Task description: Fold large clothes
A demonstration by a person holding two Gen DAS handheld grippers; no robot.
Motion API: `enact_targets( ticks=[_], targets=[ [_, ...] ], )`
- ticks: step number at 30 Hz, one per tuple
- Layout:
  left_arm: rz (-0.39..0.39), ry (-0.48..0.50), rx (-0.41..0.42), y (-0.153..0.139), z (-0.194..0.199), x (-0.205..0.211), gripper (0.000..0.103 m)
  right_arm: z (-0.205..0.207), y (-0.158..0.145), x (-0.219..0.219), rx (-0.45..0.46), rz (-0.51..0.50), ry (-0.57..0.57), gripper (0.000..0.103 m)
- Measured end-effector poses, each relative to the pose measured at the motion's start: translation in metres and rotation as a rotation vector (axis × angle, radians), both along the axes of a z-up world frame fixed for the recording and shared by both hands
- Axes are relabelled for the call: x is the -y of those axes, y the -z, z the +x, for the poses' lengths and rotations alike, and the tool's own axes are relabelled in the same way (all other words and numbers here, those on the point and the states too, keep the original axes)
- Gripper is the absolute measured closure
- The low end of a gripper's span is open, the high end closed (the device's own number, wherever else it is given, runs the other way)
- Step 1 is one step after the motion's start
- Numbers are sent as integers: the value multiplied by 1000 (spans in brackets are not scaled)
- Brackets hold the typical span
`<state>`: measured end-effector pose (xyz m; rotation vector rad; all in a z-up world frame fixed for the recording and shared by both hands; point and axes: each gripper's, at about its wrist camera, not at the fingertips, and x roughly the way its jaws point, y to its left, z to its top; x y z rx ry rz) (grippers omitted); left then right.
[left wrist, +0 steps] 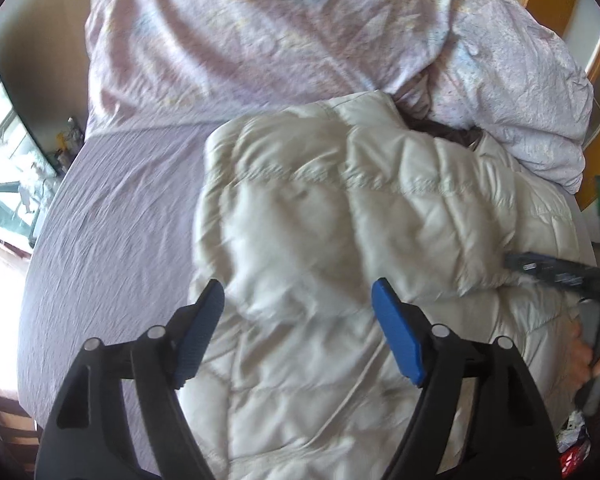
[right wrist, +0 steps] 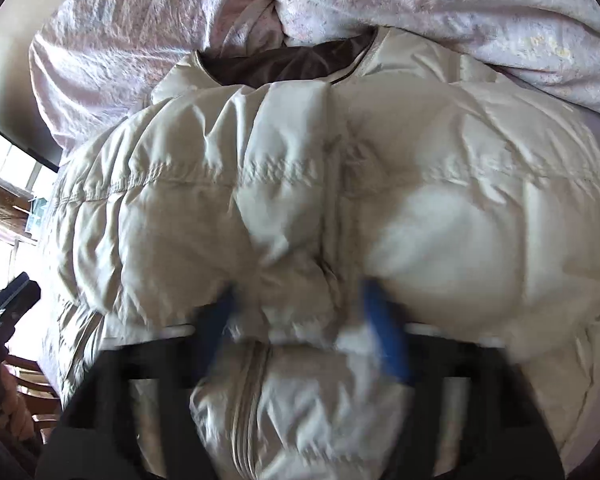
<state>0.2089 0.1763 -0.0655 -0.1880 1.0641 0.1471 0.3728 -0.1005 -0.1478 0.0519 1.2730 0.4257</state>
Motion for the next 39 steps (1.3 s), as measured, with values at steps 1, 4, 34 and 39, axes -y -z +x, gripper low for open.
enact_targets(
  ticks=[1, 4, 34, 39],
  targets=[
    [-8, -10, -5, 1, -6, -6, 25, -6, -5, 7, 9, -6, -4, 24],
    [-42, -43, -15, 7, -28, -25, 23, -25, -17, 40, 14, 6, -4, 24],
    [-236, -73, -153, 78, -151, -41, 31, -146, 43, 265, -309, 149, 207, 34],
    [-280, -70, -140, 77, -157, -36, 51, -154, 48, 264, -328, 198, 154, 56]
  ],
)
